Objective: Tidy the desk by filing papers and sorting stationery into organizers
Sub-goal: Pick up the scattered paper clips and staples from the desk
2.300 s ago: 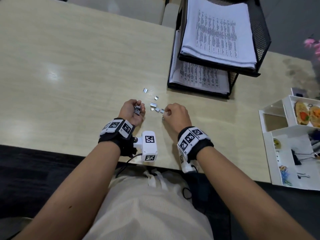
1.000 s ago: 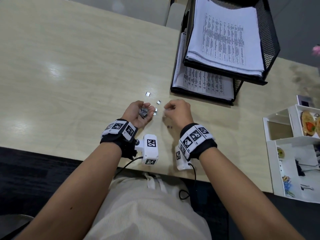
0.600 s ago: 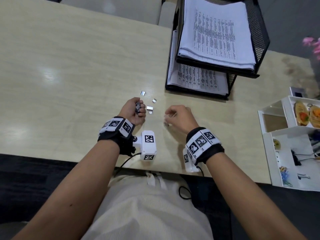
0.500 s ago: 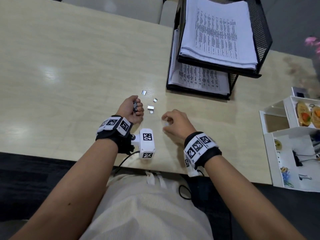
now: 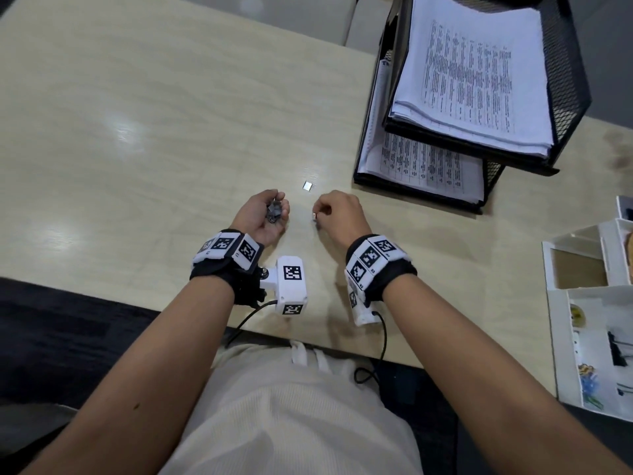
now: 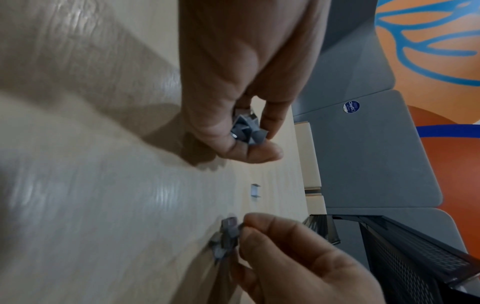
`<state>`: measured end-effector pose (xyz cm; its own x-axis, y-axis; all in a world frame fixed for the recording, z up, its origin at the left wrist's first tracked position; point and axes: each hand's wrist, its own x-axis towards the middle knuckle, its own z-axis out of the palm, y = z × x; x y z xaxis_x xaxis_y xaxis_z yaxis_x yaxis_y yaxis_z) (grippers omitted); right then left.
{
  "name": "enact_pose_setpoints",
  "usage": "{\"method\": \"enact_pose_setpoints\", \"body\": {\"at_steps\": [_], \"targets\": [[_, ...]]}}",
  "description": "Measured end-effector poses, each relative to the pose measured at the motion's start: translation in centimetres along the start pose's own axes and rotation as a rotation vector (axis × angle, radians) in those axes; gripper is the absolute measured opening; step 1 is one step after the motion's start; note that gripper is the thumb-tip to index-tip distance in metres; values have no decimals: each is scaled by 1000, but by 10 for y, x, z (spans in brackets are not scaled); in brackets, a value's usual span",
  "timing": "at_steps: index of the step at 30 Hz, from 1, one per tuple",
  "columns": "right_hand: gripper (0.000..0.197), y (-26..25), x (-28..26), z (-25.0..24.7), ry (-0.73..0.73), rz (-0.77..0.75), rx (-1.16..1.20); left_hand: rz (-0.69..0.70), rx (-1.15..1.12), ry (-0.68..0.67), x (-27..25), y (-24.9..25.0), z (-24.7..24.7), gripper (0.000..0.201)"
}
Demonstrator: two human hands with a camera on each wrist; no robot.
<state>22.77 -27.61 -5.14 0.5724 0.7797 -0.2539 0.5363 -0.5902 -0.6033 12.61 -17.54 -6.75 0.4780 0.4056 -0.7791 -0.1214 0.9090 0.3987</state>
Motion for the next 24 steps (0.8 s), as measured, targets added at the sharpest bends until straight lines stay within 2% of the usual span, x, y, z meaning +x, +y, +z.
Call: {"method": "enact_pose_setpoints", "body": {"at_steps": [4,6,8,11,14,17,18,21,22,24], "targets": [[29,-1,-12,4,-11,-133,-92,-3,-17,-5,3,2,-3,32],[32,-1,-13,9,-71,-169,-187,-4,-21,-7,3,2,-2,33],[28,1,-10,14,-145,-200,-295,-4,-15,-14,4,2,-1,34],[25,8,-10,20,-146,-232,-323,2,-8,-28,4,2,0,34],[26,15,-9,15,-57,-148,-226,-4,-13,-64,5,2,1,34],[19,7,-7,-1,77,-12,-5,-1,1,-65,7,-1,4,34],[17,1,-7,-7,84,3,86,-2,8,-65,7,-2,5,33],[15,-23,-10,-21,-16,-1,439,-36,8,-88,8,-8,8,30],[15,-28,-8,-24,-18,-19,461,-50,10,-102,8,-10,9,30],[13,-27,2,-27,42,-52,345,-68,31,-112,6,-12,10,33]]}}
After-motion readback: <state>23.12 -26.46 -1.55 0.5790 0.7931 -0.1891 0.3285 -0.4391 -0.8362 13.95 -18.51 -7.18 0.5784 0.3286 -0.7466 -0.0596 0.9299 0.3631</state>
